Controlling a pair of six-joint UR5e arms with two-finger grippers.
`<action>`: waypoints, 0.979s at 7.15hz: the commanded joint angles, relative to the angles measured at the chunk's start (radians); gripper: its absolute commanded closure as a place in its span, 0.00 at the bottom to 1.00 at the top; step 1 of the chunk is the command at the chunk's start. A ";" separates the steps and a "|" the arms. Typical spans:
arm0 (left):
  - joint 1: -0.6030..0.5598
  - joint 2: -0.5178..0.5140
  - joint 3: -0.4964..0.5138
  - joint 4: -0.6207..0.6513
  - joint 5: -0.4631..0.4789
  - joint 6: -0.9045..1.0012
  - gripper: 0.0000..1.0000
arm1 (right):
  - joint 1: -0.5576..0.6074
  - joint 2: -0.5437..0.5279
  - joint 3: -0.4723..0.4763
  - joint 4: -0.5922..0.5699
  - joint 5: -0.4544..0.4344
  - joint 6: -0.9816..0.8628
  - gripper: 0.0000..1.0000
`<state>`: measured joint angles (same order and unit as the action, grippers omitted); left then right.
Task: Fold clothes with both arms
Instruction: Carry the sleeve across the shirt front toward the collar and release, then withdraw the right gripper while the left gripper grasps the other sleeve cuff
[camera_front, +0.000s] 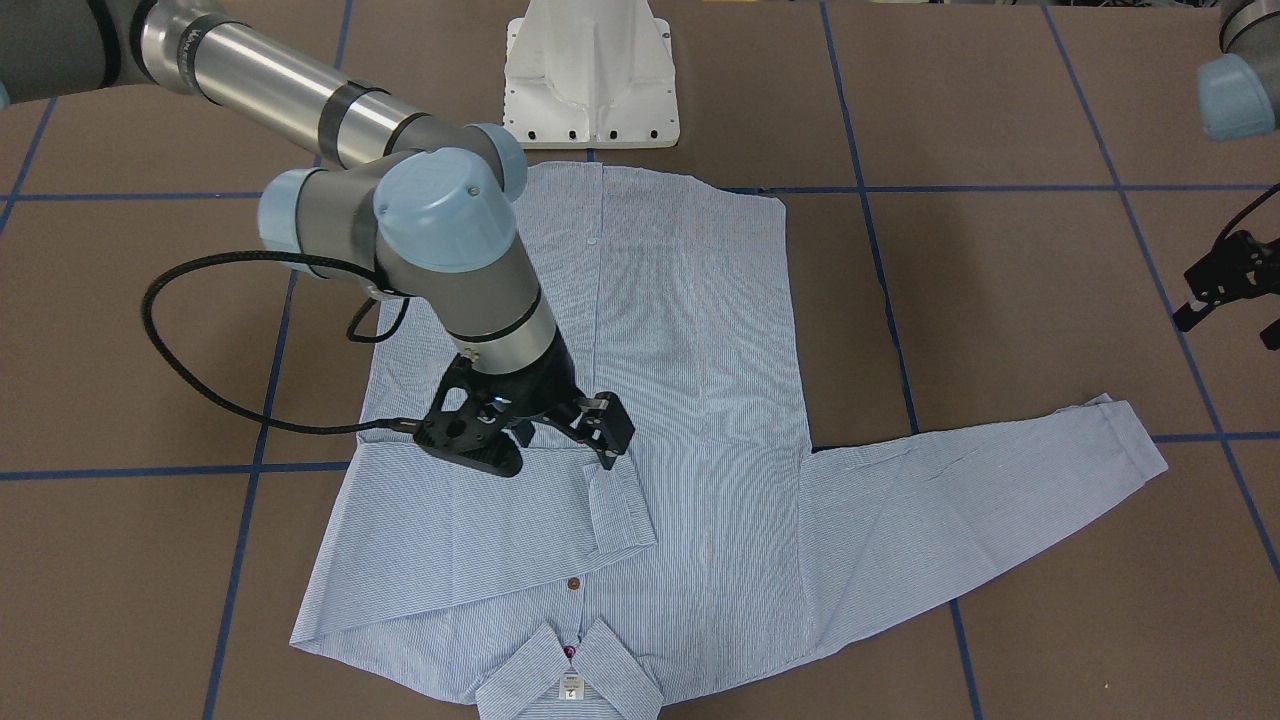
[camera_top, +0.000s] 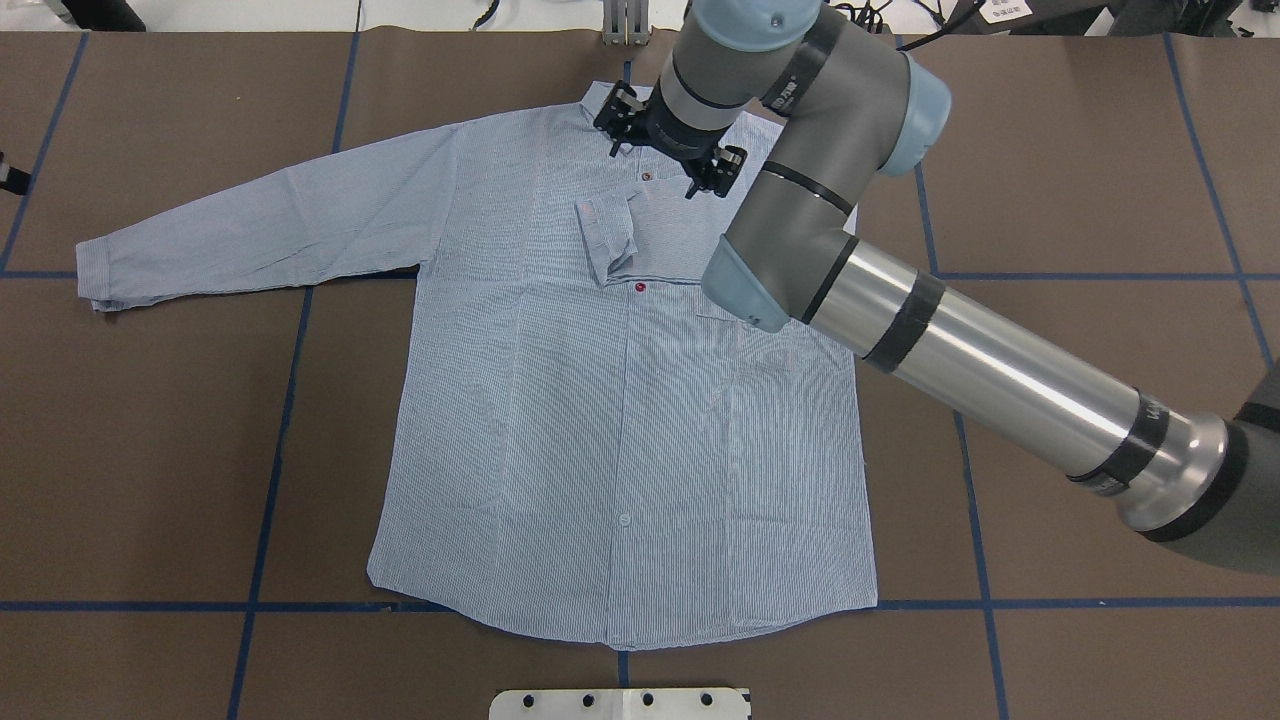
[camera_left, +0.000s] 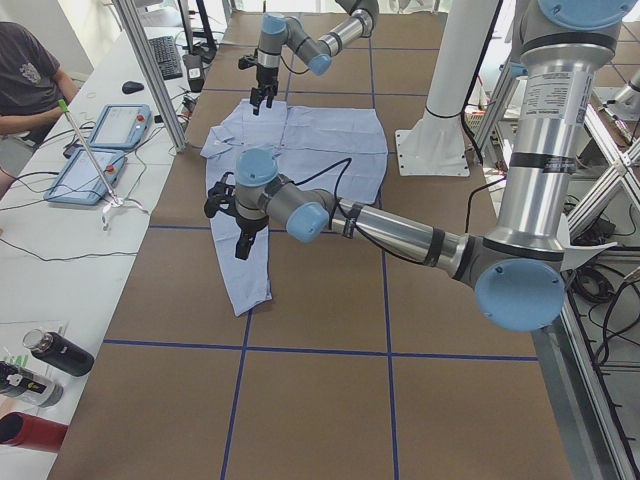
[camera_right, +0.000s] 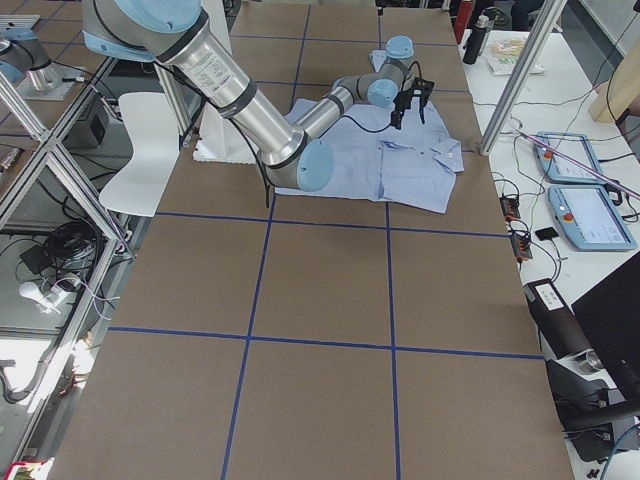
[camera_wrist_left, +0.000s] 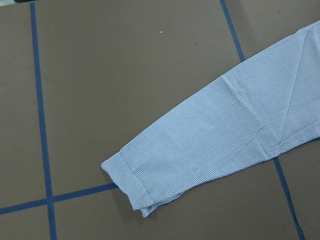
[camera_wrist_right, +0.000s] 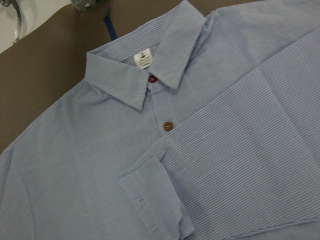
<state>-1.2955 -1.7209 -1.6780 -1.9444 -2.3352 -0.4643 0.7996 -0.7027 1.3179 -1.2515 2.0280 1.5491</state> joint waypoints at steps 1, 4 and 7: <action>0.065 -0.043 0.166 -0.138 0.083 -0.138 0.00 | 0.110 -0.182 0.098 0.004 0.121 -0.009 0.01; 0.099 0.018 0.386 -0.556 0.089 -0.428 0.05 | 0.136 -0.222 0.096 0.004 0.113 -0.062 0.01; 0.189 0.040 0.412 -0.582 0.148 -0.516 0.12 | 0.142 -0.231 0.098 0.004 0.107 -0.070 0.01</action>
<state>-1.1462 -1.6853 -1.2738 -2.5159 -2.2148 -0.9347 0.9396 -0.9282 1.4153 -1.2472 2.1402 1.4809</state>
